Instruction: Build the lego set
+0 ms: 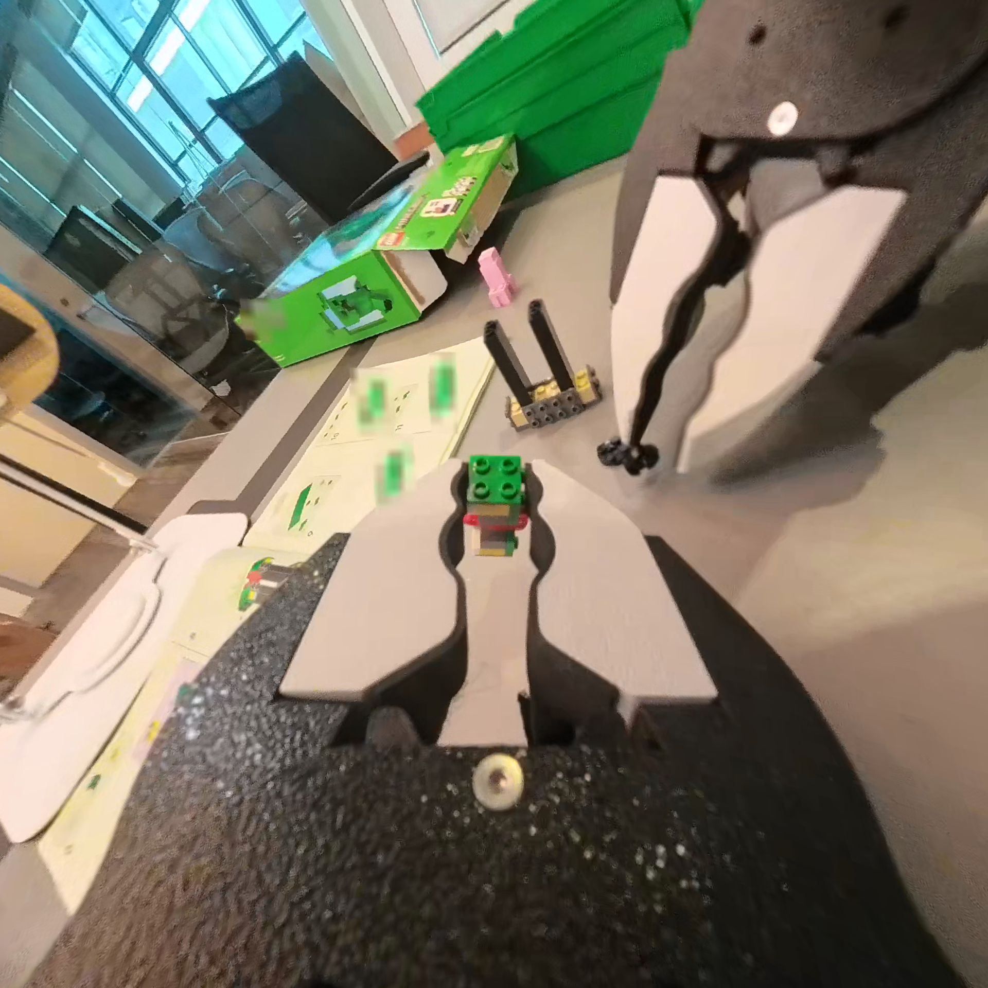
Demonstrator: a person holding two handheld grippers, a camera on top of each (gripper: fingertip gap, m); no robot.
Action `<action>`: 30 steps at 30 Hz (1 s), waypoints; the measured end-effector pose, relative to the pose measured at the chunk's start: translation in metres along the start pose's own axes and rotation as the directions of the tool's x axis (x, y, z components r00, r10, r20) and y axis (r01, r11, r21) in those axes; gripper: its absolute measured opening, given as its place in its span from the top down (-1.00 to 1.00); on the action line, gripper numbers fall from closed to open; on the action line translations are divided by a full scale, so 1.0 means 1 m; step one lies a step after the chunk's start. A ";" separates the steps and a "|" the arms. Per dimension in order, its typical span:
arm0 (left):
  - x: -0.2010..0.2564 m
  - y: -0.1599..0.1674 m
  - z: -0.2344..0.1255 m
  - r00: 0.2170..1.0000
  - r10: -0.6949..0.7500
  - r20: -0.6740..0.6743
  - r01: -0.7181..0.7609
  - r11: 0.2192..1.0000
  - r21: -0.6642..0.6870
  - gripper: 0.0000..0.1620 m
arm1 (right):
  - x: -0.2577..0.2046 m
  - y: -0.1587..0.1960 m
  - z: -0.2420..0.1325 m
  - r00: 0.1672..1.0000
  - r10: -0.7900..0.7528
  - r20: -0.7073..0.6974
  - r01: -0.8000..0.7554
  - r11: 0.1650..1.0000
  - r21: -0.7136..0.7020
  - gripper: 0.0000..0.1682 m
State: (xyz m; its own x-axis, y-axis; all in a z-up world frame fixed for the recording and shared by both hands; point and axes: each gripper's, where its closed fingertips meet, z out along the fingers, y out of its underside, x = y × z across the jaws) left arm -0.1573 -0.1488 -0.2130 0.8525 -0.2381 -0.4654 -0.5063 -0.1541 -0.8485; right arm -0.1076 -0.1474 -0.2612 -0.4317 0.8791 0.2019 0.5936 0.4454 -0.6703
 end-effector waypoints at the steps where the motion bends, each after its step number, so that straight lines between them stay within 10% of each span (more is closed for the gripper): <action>1: -0.002 -0.002 -0.001 1.000 -0.028 -0.001 0.028 0.999 0.016 0.76 | -0.002 -0.001 0.000 1.000 -0.012 0.002 0.012 1.000 0.000 0.68; 9: -0.003 -0.044 -0.020 0.881 -0.393 -0.262 0.458 0.847 0.270 0.77 | 0.010 -0.056 -0.028 0.962 -0.116 -0.246 0.192 0.932 0.309 0.53; 20: 0.002 -0.061 -0.026 0.712 -0.538 -0.451 0.688 0.665 0.291 0.77 | 0.012 -0.075 -0.028 0.853 -0.195 -0.484 0.364 0.887 0.284 0.69; 24: 0.006 -0.060 -0.026 0.750 -0.474 -0.461 0.632 0.720 0.288 0.53 | 0.011 -0.071 -0.029 0.883 -0.194 -0.427 0.342 0.889 0.304 0.70; 30: 0.019 -0.034 -0.024 0.945 -0.078 -0.318 0.156 0.961 0.229 0.33 | 0.000 -0.051 -0.023 0.974 -0.161 -0.157 0.205 0.926 0.318 0.70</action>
State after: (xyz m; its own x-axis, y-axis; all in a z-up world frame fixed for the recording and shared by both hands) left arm -0.1272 -0.1706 -0.1867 0.8037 -0.5175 -0.2936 -0.3235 0.0341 -0.9456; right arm -0.1224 -0.1663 -0.2102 -0.4094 0.8114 0.4173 0.2450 0.5383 -0.8063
